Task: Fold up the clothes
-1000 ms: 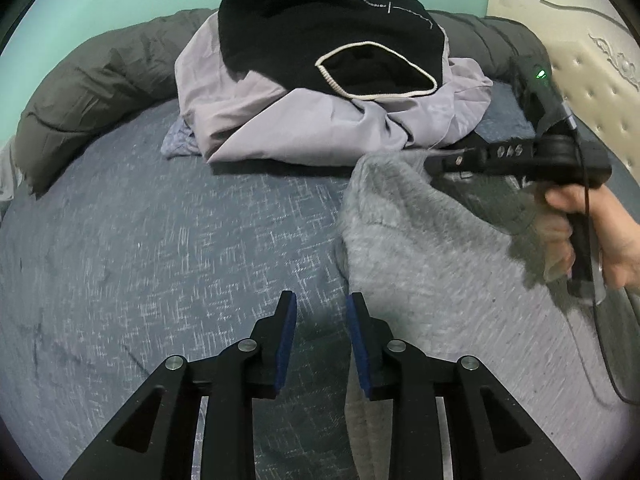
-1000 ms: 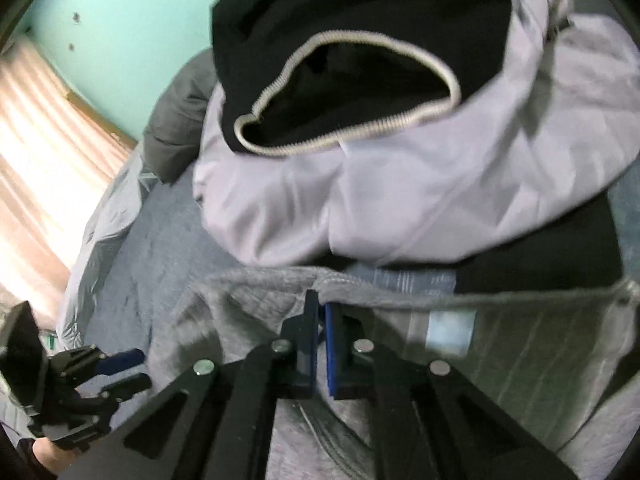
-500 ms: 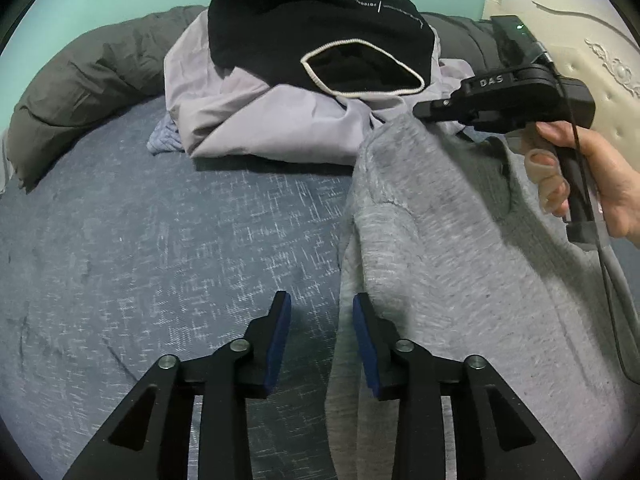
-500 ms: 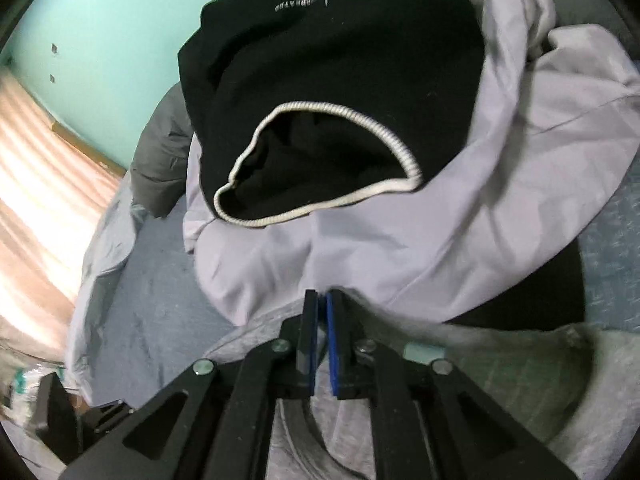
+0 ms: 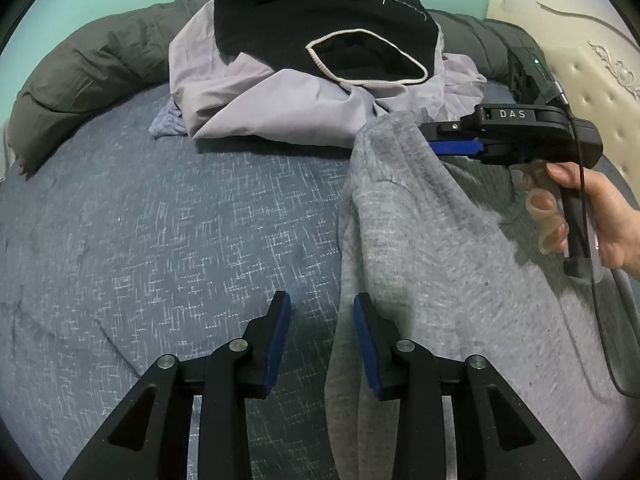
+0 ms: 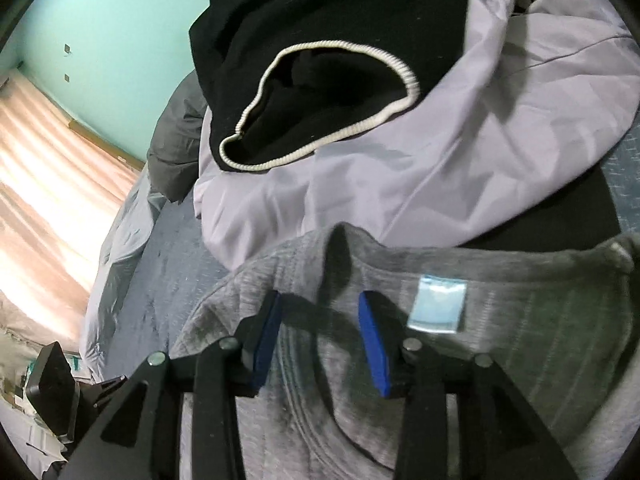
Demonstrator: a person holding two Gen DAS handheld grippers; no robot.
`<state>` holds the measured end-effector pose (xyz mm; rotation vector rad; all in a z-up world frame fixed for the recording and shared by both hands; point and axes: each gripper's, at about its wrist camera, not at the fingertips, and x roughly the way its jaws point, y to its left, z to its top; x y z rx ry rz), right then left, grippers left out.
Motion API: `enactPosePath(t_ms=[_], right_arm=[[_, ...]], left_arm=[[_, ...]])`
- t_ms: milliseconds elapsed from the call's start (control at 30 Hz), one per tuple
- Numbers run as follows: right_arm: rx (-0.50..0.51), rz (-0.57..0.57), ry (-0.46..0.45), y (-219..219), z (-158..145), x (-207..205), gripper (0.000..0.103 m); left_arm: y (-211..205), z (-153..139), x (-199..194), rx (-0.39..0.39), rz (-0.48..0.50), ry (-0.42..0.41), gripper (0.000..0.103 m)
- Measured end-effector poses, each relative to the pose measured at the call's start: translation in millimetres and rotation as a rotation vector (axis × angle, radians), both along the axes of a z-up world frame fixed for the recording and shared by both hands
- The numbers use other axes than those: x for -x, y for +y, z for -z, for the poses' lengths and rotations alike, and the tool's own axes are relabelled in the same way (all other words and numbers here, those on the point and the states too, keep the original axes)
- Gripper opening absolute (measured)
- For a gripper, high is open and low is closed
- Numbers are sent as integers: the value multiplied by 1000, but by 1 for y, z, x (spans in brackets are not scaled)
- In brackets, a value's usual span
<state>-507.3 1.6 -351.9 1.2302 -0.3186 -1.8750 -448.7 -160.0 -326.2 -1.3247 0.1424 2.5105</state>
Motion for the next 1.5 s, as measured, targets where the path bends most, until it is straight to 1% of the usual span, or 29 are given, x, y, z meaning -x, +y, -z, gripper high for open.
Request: enactPosePath(t_ms=[67, 100, 133, 167, 200, 233, 300, 333, 400, 467, 500, 600, 633, 700, 800, 833, 867, 900, 933, 967, 1000, 1033, 1067, 1133, 1200, 1267, 1333, 1400, 1500], right_arm=[[-28, -9, 31, -6, -3, -3, 40], [-42, -14, 47, -9, -5, -4, 38], [-56, -19, 62, -13, -7, -6, 23], [-69, -23, 78, -16, -8, -7, 14], [-83, -28, 94, -19, -10, -9, 12], [-97, -33, 109, -22, -11, -10, 7], [-125, -42, 141, -28, -15, -13, 3], [-139, -47, 156, -32, -16, -15, 3], [-199, -46, 196, -31, -23, -14, 3], [-216, -20, 227, -20, -33, -12, 3], [-202, -10, 246, -14, -41, -9, 3], [-268, -20, 279, -12, -44, -10, 3], [-288, -28, 275, -11, -42, -10, 3], [-300, -114, 214, -17, -31, -11, 3], [-266, -123, 280, -5, -43, -20, 5], [-250, -91, 277, 10, -47, -16, 6], [-234, -59, 273, 25, -51, -12, 8], [-218, -27, 268, 40, -55, -8, 15], [-228, 1, 279, 57, -59, -4, 27], [-240, 30, 290, 75, -62, -1, 33], [-251, 59, 301, 92, -66, 3, 37], [-273, 74, 304, 113, -65, 7, 37], [-296, 85, 314, 123, -64, 8, 37], [-329, 60, 321, 124, -58, 8, 37], [-383, 16, 325, 132, -52, 10, 37], [-452, -22, 322, 141, -39, 10, 37], [-511, -27, 328, 141, -23, 10, 37], [-521, -14, 307, 144, -10, 14, 37], [-515, -19, 306, 142, -3, 17, 37]], left_arm=[[-1, 0, 0, -6, -4, 0, 36], [-1, 0, 0, -10, -5, 0, 36], [-2, 1, 0, -10, -5, 0, 36], [-2, 1, 0, -11, -5, 0, 36], [-2, 2, 0, -12, -5, 0, 36], [-3, 3, -1, -13, -5, 0, 36], [-3, 4, -1, -14, -6, -1, 36], [-3, 4, -1, -14, -6, -1, 36], [-4, 5, -2, -14, -7, -2, 36], [-4, 5, -3, -14, -7, 0, 36], [-4, 4, -4, -14, -7, 0, 36], [-3, 4, -5, -9, -10, 2, 36], [-2, 4, -5, -10, -12, 1, 36], [-1, 4, -6, -10, -11, -2, 36], [1, 2, -9, -12, -7, -1, 36], [2, 2, -10, -14, -5, 0, 36], [2, 1, -11, -14, -3, 0, 36], [2, 0, -12, -13, -4, 2, 36], [1, 0, -13, -14, -6, 3, 36], [-1, -1, -14, -24, -12, 2, 36], [-4, -2, -14, -38, -19, 3, 36], [-5, -3, -14, -46, -23, 4, 36], [-6, -4, -13, -52, -27, 5, 36], [-7, -7, -13, -63, -34, 8, 37], [-6, -9, -12, -73, -37, 8, 40], [-3, -10, -12, -74, -36, 5, 40], [-1, -10, -13, -72, -33, 2, 40], [0, -10, -15, -67, -31, 1, 40], [-3, -6, -16, -58, -30, -5, 40]])
